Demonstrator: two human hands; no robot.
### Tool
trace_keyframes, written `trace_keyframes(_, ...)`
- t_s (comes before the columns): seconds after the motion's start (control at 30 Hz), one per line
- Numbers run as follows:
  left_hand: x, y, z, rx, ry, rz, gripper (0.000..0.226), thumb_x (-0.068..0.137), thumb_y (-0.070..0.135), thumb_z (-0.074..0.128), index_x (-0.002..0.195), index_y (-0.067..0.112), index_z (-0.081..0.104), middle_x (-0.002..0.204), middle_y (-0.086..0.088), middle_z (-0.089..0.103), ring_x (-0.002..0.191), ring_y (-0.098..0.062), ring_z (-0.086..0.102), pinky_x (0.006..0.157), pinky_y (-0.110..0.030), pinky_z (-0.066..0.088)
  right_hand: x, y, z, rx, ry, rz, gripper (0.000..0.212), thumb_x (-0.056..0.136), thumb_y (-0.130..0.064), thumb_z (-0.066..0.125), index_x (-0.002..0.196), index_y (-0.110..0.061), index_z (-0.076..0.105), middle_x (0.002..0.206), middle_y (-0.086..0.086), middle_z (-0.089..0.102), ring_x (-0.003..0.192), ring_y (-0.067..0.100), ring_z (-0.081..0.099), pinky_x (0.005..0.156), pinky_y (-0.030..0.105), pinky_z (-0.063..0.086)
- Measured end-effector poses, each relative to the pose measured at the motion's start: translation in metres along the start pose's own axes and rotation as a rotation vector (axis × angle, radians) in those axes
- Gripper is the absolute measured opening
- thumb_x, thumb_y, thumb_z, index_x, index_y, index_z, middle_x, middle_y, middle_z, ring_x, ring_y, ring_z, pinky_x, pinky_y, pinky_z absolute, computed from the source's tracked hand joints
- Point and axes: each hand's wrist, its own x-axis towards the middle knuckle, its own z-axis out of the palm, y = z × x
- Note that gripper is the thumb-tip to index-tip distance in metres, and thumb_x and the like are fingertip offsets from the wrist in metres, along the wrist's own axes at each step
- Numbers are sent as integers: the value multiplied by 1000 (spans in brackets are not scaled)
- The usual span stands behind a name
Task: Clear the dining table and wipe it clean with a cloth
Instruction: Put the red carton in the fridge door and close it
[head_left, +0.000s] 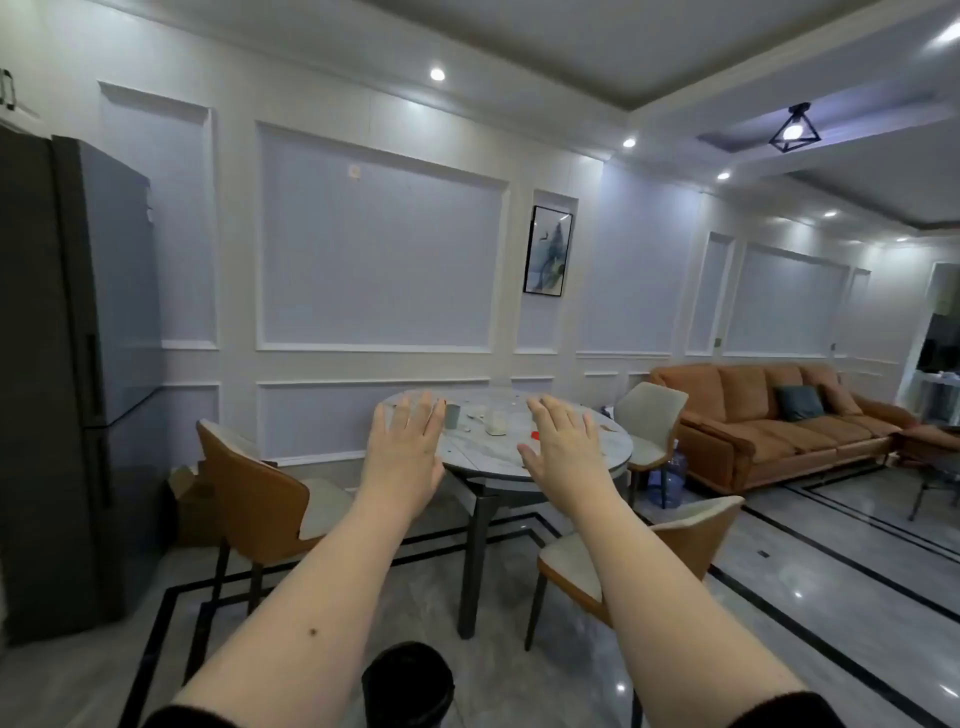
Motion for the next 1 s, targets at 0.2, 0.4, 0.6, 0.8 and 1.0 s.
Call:
trace_keyframes(0.2,57,-6,55,-3,-63,11,69,96,37,40,150,13,4,157,-8,8,145,-28,9,118,-48,11,55,21,57,-20,-51,-24,61,98,-37,39,150,-19,13,157,1,17,145,19,14,120,39,6)
trace_keyframes(0.4,119,-26,105,15,-69,44,64,95,36,40,148,12,13,154,-8,19,142,-26,17,115,-44,18,130,22,112,12,-95,-27,60,99,-34,41,150,-18,13,157,1,16,145,18,13,120,39,5)
trace_keyframes(0.6,157,-76,166,-6,-153,-7,64,96,36,40,148,12,13,153,-7,20,141,-24,19,116,-44,18,192,-9,183,12,-170,-130,58,97,-33,43,147,-18,19,154,2,23,142,21,20,120,40,9)
trace_keyframes(0.8,212,-136,232,-26,-147,8,63,95,35,41,147,12,15,151,-6,21,140,-24,20,115,-44,19,266,-45,253,10,-189,-137,55,96,-31,46,145,-20,24,151,1,27,141,21,23,119,42,10)
trace_keyframes(1.0,276,-210,289,-88,-128,51,60,94,32,43,146,12,20,151,-6,22,138,-24,23,115,-43,22,347,-93,310,17,-215,-105,55,96,-32,46,145,-20,24,147,-1,33,138,19,28,118,42,15)
